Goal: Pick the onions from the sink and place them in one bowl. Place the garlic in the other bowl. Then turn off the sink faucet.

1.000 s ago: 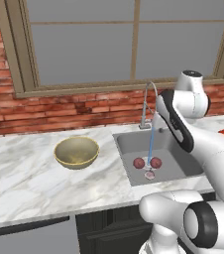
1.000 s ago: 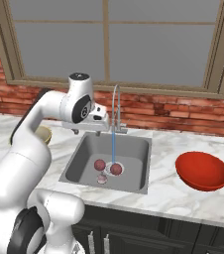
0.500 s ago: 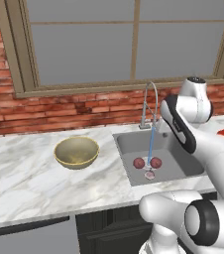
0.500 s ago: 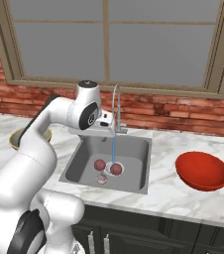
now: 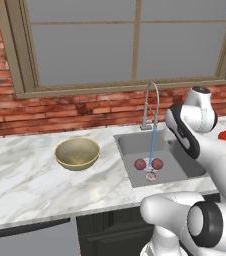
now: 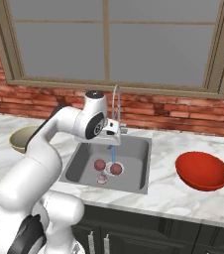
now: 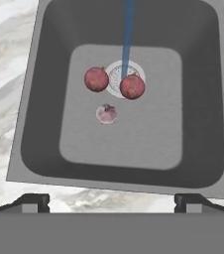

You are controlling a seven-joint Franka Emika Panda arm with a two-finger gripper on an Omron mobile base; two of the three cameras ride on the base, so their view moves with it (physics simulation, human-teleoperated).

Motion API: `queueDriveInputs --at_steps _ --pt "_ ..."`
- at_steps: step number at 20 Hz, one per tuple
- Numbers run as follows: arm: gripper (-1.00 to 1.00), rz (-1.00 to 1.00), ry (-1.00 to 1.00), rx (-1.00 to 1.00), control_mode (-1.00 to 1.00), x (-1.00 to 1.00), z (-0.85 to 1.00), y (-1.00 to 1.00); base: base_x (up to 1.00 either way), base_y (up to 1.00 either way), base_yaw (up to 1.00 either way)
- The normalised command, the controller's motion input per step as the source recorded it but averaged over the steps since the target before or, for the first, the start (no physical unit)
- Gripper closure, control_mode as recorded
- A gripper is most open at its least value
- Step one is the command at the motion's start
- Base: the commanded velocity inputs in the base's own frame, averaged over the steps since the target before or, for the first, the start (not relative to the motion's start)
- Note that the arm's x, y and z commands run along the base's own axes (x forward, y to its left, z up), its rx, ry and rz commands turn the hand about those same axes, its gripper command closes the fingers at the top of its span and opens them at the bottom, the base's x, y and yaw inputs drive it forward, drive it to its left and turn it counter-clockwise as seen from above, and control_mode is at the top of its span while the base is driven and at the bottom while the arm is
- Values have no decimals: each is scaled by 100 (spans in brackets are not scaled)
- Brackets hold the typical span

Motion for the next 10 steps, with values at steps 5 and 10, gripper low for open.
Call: queueDriveInputs --at_steps 5,10 --pt "-100 0 0 1 -100 3 -32 -23 0 0 0" --pt "-100 -1 0 2 -100 11 -27 -16 0 0 0"
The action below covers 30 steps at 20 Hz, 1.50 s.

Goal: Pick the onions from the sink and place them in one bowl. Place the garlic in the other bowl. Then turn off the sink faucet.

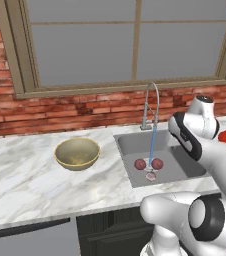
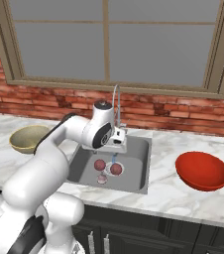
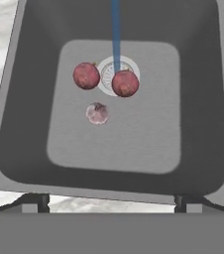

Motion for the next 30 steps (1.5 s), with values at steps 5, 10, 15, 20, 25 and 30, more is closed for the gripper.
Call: queueDriveInputs --at_steps 5,10,15,20,25,30 --pt "-100 -3 0 3 -100 14 -16 -3 0 0 0" --pt "-100 -13 0 5 -100 2 -1 0 0 0 0" --pt "-100 -18 -2 5 -100 3 -2 0 0 0 0" --pt "-100 -15 -4 6 -100 10 -13 0 0 0 0" --pt "-100 -4 -1 6 -100 14 -30 0 0 0 0" --pt "-100 0 0 4 -100 14 -32 0 0 0 0"
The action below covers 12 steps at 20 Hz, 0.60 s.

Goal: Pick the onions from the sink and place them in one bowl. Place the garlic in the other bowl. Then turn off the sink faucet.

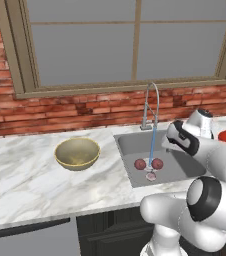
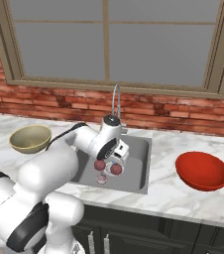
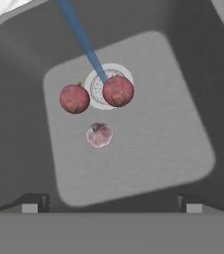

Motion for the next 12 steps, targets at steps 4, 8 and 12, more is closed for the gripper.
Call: queueDriveInputs --at_steps 4,8,12 --pt "-100 0 0 2 -100 23 -27 0 0 0 0" --pt "-100 -1 0 0 -100 19 -26 0 0 0 0" --pt "-100 -3 0 1 -100 26 -21 0 0 0 0"
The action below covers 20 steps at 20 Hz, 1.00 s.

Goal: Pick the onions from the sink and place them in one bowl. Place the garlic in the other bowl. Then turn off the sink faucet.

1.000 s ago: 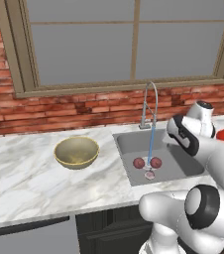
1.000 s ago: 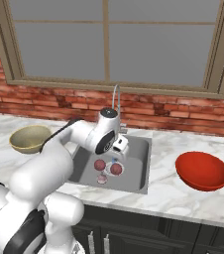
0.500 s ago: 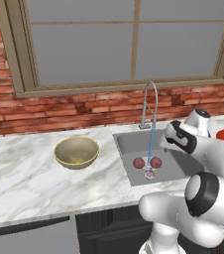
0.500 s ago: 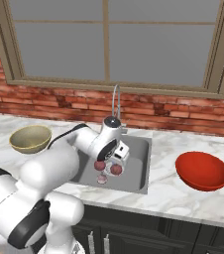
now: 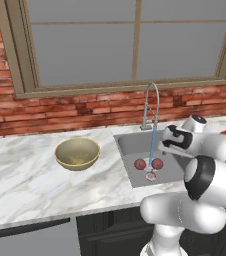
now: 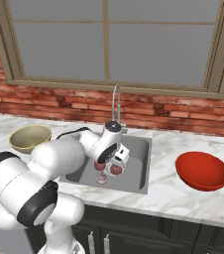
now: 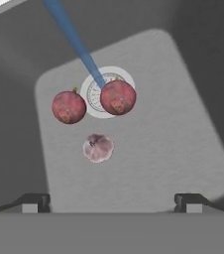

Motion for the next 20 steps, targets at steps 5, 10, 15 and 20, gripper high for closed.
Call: queueDriveInputs --at_steps 5,10,15,20 --pt "-100 -3 0 0 -100 19 -20 0 0 0 0" --pt "-100 -2 0 1 -100 19 -19 0 0 0 0" --pt "-100 -1 0 2 -100 21 -22 -1 0 0 0" --pt "-100 -1 0 2 -100 23 -20 -9 0 0 0"
